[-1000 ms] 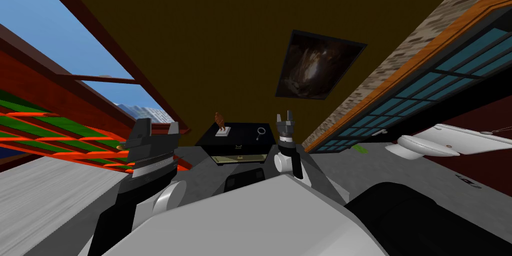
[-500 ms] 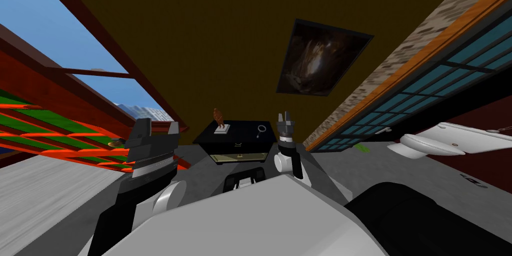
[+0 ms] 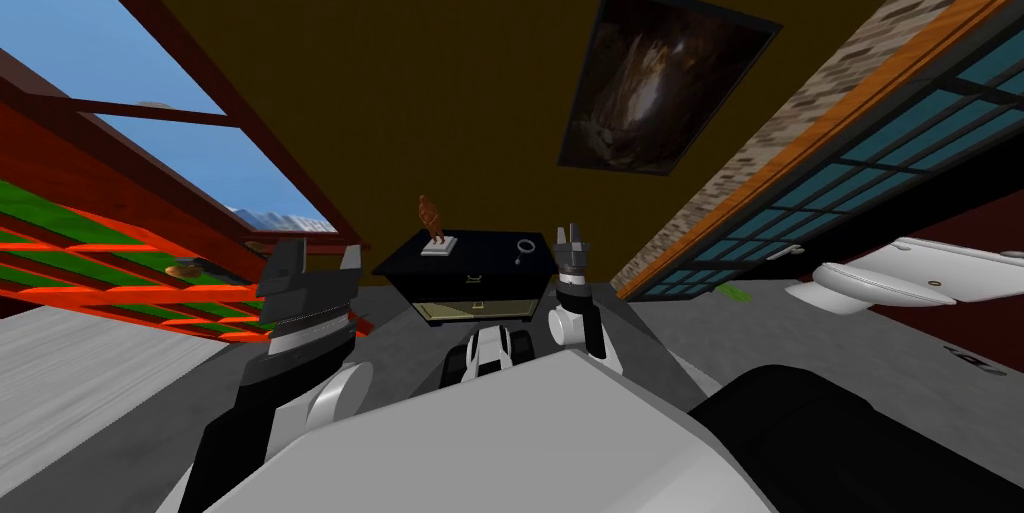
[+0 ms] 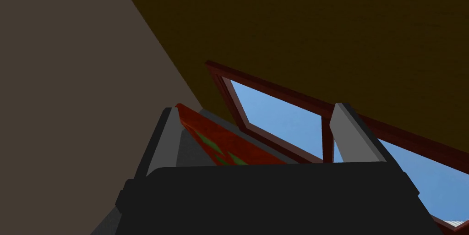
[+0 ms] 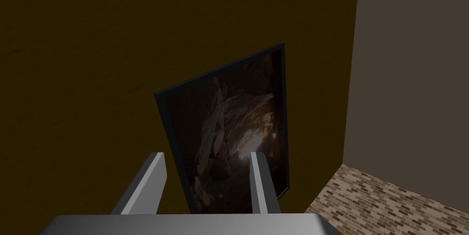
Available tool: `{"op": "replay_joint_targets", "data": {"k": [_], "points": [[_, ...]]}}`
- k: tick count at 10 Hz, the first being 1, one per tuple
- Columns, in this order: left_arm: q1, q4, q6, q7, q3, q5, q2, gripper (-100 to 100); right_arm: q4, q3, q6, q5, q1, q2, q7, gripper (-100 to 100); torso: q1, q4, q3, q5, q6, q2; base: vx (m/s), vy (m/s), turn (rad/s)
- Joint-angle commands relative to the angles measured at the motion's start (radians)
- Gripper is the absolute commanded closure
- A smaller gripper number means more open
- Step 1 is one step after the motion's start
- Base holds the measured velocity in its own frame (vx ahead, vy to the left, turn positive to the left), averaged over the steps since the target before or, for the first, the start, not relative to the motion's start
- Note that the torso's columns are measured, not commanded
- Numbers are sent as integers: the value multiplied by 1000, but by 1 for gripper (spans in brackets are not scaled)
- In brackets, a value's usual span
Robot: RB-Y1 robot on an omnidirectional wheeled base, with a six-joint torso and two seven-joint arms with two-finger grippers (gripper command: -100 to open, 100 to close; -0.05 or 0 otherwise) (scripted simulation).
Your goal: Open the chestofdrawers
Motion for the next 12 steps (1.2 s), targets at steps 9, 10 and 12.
{"op": "replay_joint_targets", "data": {"k": [9,10,12], "points": [[-33,256,-143,-42,-23,-34,88,-100,0,0,0,0,0,0,0,0,0,14,-25,0,0,13,24,-21,-20],[-37,293,-164,-48,-27,-39,92,-100,0,0,0,0,0,0,0,0,1,14,-25,0,0,14,20,-16,-15],[-42,332,-186,-55,-30,-45,95,-100,0,0,0,0,0,0,0,0,0,14,-25,0,0,13,24,-18,-22]]}}
